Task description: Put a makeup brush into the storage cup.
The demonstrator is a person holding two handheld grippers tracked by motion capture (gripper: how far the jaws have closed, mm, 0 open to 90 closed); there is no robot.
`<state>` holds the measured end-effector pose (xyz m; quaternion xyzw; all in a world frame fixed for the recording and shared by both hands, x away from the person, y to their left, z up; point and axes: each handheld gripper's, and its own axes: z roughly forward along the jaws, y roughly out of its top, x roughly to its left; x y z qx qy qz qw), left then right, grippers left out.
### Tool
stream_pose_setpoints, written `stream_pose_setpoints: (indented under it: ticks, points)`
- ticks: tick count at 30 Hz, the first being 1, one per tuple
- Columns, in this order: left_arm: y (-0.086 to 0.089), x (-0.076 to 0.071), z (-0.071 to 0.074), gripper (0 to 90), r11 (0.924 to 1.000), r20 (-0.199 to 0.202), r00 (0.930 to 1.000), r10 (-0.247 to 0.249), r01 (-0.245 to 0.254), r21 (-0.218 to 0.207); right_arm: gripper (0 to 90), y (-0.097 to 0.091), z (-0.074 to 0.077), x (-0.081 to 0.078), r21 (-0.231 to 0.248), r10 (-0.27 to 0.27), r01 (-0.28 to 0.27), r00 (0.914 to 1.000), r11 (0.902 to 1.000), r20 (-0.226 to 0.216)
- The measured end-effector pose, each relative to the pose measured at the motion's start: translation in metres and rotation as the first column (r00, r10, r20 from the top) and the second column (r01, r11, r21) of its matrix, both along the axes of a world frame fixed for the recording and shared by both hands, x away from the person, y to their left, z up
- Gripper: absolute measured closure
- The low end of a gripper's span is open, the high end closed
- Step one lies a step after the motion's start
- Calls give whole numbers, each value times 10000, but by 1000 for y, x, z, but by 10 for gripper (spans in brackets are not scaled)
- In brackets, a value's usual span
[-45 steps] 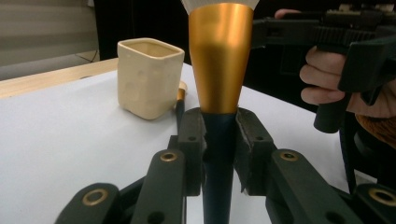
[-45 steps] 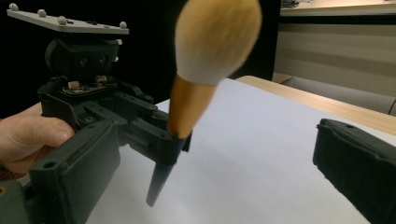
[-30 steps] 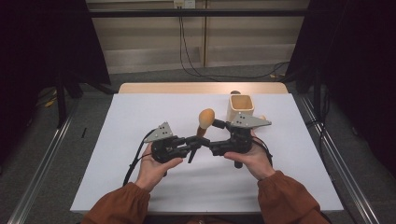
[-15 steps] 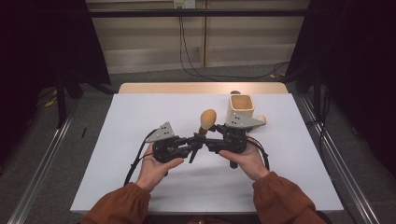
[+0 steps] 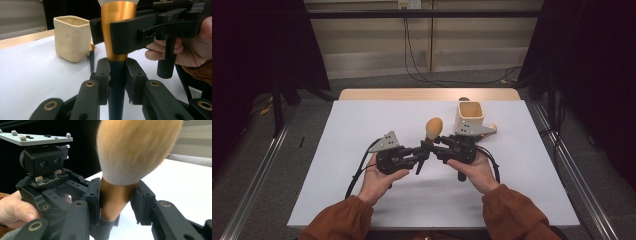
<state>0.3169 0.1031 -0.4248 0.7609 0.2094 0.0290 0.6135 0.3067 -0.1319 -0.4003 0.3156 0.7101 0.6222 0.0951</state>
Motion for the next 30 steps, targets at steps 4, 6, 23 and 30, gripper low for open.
stream_pose_setpoints:
  ticks: [4, 6, 23, 30]
  points:
    - [0, 0, -1, 742, 10000, 24, 10000, 0, 0, 34, 634, 1, 0, 0, -89, 35, -35, 10000, 10000, 81]
    - [0, 0, -1, 739, 10000, -82, 10000, 9, -9, -19, 635, 1, 0, -1, -155, 57, -54, 9998, 9999, 207]
    - [-1, -1, -5, 513, 9985, -13, 9991, 433, -433, 328, 642, 0, 1, 0, -425, 100, -84, 9992, 9991, 381]
    - [0, -1, -5, 418, 9972, 25, 9980, 627, -628, 417, 642, -4, 2, 0, -415, 5, 9, 9994, 9991, 355]
